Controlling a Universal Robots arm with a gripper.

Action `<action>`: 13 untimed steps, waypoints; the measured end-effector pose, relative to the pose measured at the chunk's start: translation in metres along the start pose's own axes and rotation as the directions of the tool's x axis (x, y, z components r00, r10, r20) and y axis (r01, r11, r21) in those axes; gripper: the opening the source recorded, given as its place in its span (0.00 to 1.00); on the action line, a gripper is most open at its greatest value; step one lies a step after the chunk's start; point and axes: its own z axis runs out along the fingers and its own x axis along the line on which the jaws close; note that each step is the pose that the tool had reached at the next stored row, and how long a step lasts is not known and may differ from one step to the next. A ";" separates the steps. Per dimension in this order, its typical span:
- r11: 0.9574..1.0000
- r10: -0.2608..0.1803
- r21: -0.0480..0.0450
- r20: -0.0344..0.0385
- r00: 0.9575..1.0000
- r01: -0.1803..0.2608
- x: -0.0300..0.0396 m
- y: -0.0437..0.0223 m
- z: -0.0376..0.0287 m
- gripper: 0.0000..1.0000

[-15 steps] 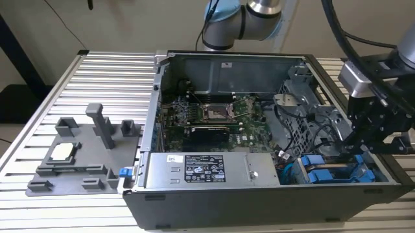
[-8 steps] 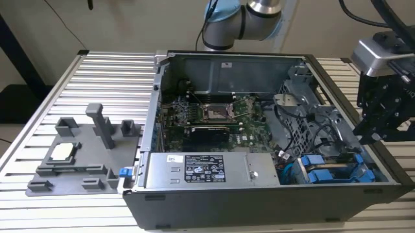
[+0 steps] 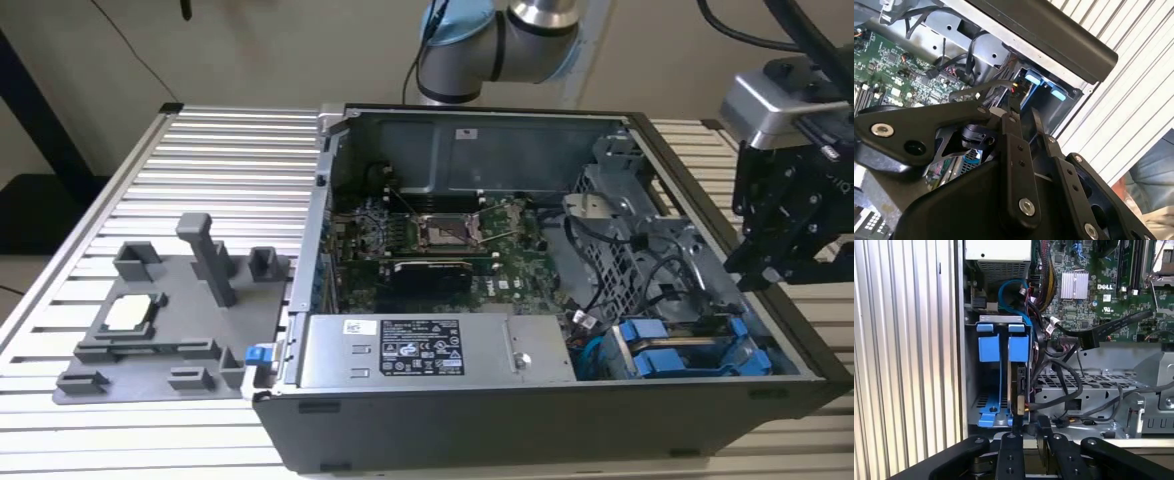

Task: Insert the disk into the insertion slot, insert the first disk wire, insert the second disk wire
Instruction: 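Insert the first disk wire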

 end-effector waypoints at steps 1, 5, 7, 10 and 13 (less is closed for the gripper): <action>1.000 0.000 0.000 0.000 1.000 0.000 -0.0029 0.0001 0.0001 0.27; 1.000 0.000 0.000 0.000 1.000 0.000 -0.0166 0.0008 0.0006 0.27; 1.000 0.000 0.000 0.000 1.000 0.000 -0.0240 0.0011 0.0008 0.27; 1.000 0.000 0.000 0.000 1.000 0.000 -0.0336 0.0016 0.0011 0.27; 1.000 0.000 0.000 -0.001 1.000 0.000 -0.0367 0.0039 0.0010 0.27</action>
